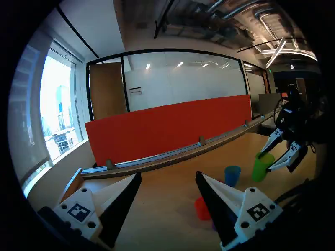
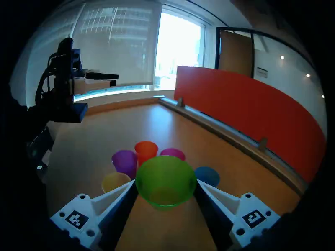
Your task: Pour water
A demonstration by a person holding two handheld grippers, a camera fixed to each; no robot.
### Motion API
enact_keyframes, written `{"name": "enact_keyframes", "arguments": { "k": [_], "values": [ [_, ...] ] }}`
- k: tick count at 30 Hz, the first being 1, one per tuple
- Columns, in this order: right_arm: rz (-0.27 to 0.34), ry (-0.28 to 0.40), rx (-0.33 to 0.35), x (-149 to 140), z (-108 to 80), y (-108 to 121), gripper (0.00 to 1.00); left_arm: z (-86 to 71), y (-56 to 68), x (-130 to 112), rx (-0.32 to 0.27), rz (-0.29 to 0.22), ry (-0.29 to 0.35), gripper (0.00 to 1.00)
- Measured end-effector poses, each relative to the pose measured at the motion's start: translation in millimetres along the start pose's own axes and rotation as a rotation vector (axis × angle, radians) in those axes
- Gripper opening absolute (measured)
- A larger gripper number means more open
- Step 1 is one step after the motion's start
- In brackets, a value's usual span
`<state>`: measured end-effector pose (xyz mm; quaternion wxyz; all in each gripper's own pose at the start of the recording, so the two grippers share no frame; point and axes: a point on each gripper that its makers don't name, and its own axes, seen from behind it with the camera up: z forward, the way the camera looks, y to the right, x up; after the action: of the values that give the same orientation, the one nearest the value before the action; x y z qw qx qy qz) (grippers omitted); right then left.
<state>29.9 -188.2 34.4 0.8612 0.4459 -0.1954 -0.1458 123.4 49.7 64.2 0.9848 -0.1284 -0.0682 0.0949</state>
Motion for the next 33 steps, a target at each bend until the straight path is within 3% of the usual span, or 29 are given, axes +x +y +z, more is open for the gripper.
{"name": "enact_keyframes", "arguments": {
  "k": [33],
  "values": [
    [0.021, 0.261, -0.042, 76, -26.8, 5, 0.93, 0.2, 4.2, 4, -0.004, -0.002, 0.010, 0.96]
  ]
}}
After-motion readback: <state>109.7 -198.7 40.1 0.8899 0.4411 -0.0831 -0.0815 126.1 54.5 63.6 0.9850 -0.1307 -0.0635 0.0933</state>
